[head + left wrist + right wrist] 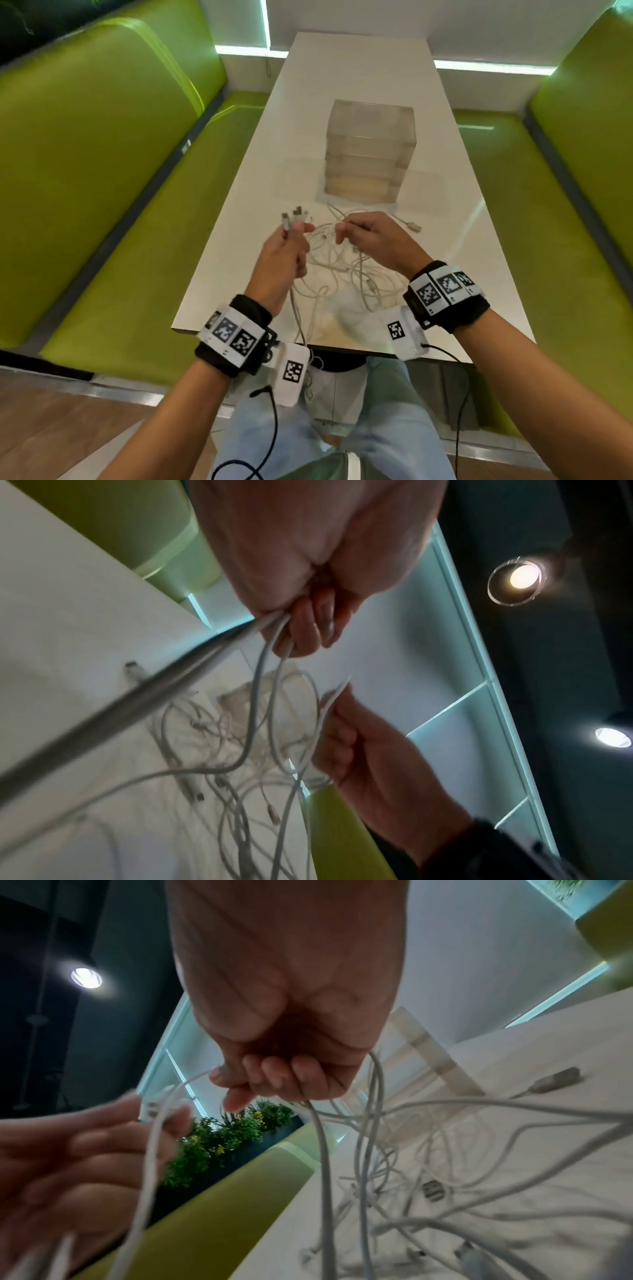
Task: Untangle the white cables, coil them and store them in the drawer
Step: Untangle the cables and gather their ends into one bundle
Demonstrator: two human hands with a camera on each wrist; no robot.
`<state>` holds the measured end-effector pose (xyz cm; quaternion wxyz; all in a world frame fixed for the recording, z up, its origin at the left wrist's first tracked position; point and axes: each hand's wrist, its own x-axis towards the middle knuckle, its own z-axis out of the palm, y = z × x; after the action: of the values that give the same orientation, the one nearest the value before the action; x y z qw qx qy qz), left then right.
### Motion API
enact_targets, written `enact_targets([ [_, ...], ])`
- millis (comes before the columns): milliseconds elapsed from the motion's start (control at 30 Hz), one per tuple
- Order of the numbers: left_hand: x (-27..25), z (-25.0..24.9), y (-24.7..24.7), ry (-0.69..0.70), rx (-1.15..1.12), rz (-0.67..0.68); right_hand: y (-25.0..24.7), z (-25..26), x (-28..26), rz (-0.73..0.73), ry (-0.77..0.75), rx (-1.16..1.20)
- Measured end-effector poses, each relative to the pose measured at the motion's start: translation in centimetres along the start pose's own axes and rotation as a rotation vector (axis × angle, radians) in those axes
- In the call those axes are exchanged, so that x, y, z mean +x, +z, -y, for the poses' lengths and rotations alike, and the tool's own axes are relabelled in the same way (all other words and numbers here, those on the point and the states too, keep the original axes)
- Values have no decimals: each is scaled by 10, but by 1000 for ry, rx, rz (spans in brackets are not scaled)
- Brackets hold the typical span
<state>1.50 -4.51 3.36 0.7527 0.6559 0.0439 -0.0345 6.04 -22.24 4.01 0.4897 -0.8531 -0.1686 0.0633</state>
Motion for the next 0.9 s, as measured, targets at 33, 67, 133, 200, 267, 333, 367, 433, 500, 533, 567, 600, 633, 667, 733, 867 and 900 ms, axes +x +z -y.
enact_targets([
  [33,-2,3,7,-4,34,39,3,4,-1,-17,-12,9],
  [67,-3,5,12,-2,64,65,4,9,-2,-35,-18,20],
  [133,-4,7,18,23,104,65,6,15,-4,-62,-25,50],
  [200,-1,6,17,44,106,16,7,16,-4,-53,-32,45],
  [267,1,5,14,44,85,-32,7,12,-4,-12,-40,-22],
  [333,2,2,11,52,22,-74,6,3,0,47,-25,-135],
  [367,1,-2,8,63,-23,-89,6,-3,3,76,-9,-196],
  [433,0,-14,1,94,-133,-125,2,-18,9,127,32,-323],
  [500,0,-27,-9,123,-244,-176,-6,-33,13,130,74,-378],
  [533,1,-32,-15,140,-271,-205,-10,-39,13,106,82,-351],
  [567,1,-35,-21,154,-281,-231,-13,-42,12,83,89,-310],
  [600,2,-37,-26,160,-281,-251,-15,-42,11,72,84,-280],
  [633,2,-36,-30,154,-276,-267,-16,-39,10,74,80,-267],
  [667,3,-33,-33,142,-264,-277,-16,-36,10,78,67,-245],
  [733,5,-25,-34,109,-220,-268,-15,-29,9,79,33,-155],
  [867,1,-7,-23,69,-46,-158,-13,-12,5,95,-13,-89],
  [900,-1,-4,-19,69,-13,-130,-12,-8,3,108,-9,-92],
])
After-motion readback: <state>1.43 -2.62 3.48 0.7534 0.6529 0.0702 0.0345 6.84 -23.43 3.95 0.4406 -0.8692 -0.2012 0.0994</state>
